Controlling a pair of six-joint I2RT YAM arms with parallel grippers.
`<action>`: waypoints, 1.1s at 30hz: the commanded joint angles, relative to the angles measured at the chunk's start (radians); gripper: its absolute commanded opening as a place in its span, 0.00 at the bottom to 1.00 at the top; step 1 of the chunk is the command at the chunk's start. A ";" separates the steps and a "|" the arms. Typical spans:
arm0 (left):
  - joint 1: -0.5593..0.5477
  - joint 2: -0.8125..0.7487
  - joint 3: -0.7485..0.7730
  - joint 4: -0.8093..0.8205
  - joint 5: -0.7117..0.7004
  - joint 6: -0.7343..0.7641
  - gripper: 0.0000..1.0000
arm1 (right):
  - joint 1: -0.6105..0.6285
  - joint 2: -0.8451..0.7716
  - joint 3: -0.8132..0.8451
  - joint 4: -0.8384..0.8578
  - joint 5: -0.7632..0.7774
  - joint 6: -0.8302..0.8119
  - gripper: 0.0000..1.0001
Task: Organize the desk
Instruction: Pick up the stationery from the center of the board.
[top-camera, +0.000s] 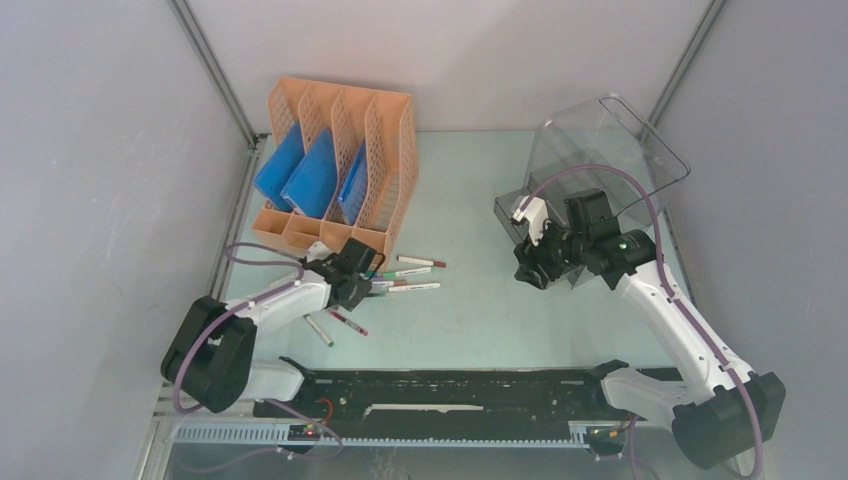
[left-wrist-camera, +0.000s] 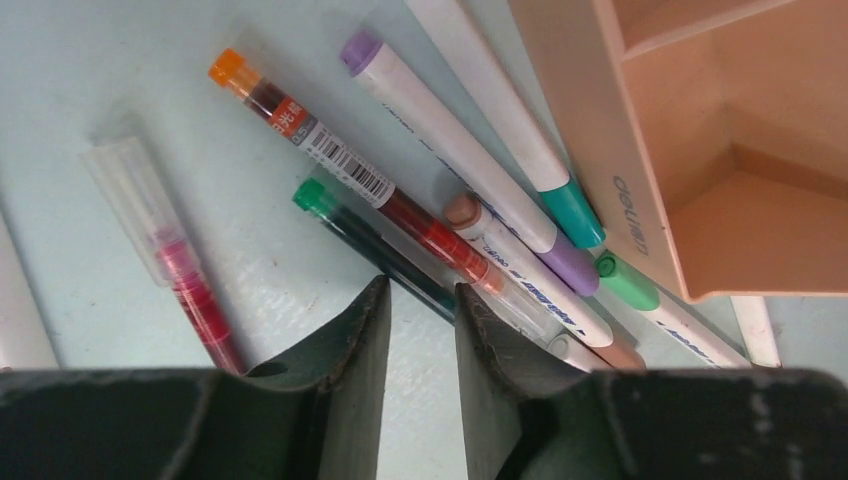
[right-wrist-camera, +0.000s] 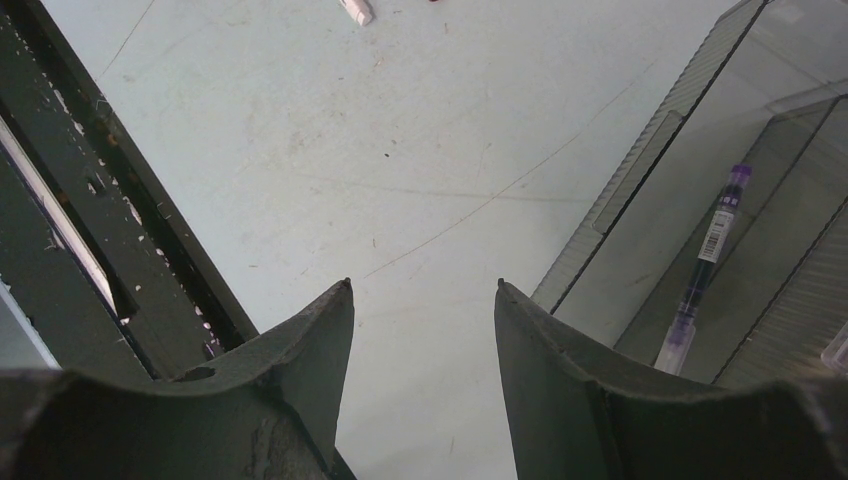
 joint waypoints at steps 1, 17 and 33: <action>0.009 0.049 0.053 -0.032 0.028 0.038 0.34 | 0.003 -0.006 -0.002 0.021 0.003 -0.015 0.62; 0.010 0.114 0.061 -0.070 0.074 0.052 0.15 | 0.001 -0.009 -0.003 0.023 0.008 -0.016 0.62; 0.008 -0.244 -0.120 0.010 0.029 0.067 0.05 | -0.005 -0.021 -0.006 0.026 -0.004 -0.016 0.62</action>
